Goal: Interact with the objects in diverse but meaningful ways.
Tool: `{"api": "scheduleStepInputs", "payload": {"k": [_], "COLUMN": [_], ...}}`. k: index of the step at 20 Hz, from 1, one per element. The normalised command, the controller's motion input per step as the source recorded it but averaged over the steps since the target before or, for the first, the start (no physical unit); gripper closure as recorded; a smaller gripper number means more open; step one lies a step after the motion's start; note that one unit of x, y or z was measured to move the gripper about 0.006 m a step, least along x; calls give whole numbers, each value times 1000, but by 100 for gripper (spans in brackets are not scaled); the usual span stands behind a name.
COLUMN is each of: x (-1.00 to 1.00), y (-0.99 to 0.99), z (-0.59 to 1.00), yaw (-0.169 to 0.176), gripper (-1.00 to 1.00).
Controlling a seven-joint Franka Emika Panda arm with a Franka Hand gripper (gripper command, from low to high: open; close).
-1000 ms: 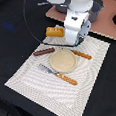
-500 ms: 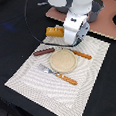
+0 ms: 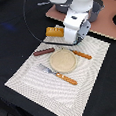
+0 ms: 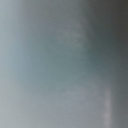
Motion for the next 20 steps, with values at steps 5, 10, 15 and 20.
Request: {"api": "scheduleStepInputs", "payload": {"k": [5, 10, 15, 20], "x": [-99, 0, -178, -256], "y": [-266, -263, -825, -863], "z": [473, 564, 521, 346], "yaw": [0, 0, 0, 0], "gripper": [100, 100, 100, 100]}}
